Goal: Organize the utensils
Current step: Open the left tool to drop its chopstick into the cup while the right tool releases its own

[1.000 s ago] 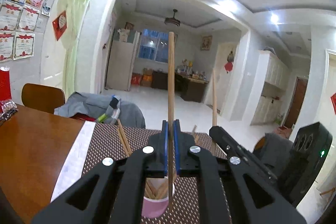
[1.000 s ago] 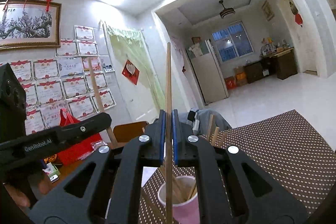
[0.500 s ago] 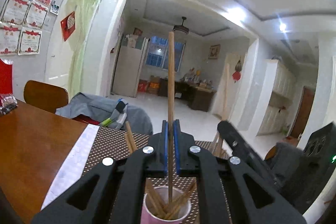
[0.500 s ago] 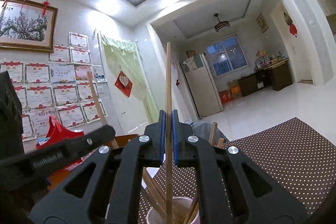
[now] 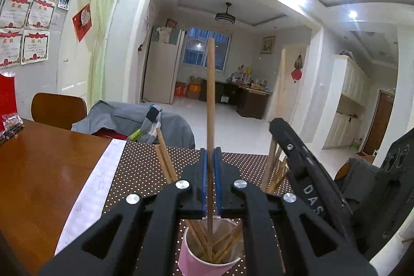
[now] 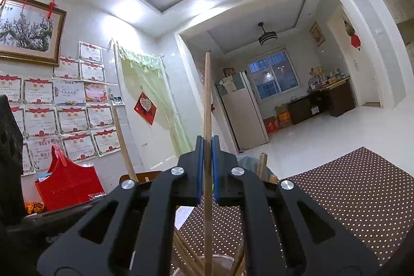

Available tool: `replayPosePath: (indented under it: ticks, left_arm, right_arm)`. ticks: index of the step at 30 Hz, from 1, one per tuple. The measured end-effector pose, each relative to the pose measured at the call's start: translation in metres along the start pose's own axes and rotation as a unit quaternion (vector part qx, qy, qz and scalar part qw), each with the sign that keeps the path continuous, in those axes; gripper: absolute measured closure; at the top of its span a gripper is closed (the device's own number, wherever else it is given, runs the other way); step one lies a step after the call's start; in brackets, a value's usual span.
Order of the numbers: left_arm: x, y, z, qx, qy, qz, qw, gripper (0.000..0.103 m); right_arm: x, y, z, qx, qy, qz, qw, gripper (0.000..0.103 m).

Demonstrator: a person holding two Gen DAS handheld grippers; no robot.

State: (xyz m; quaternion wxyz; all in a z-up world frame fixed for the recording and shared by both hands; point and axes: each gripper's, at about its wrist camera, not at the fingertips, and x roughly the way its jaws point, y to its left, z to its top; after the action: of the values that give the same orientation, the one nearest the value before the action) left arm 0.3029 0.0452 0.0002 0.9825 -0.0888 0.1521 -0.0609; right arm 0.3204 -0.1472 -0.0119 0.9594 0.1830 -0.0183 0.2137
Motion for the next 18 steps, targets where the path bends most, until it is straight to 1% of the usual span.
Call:
replayPosePath:
  ticks: [8, 10, 15, 18]
  left_arm:
    - [0.0067, 0.0016, -0.0004, 0.004, 0.026, 0.007, 0.9996, 0.095]
    - [0.0067, 0.0018, -0.0002, 0.004, 0.029, 0.010, 0.9995, 0.082]
    - [0.0026, 0.0029, 0.0017, 0.003, 0.027, 0.014, 0.9995, 0.081]
    - [0.0021, 0.0020, 0.0023, 0.007, 0.030, 0.018, 0.9994, 0.076]
  right_arm:
    - [0.0047, 0.0024, -0.0020, -0.005, 0.003, -0.002, 1.000, 0.096]
    - [0.0060, 0.0018, -0.0031, -0.005, 0.007, -0.002, 1.000, 0.096]
    - [0.0031, 0.0016, -0.0059, -0.008, 0.013, -0.004, 1.000, 0.096]
    - [-0.0004, 0.0028, -0.0074, -0.013, 0.019, -0.004, 1.000, 0.096]
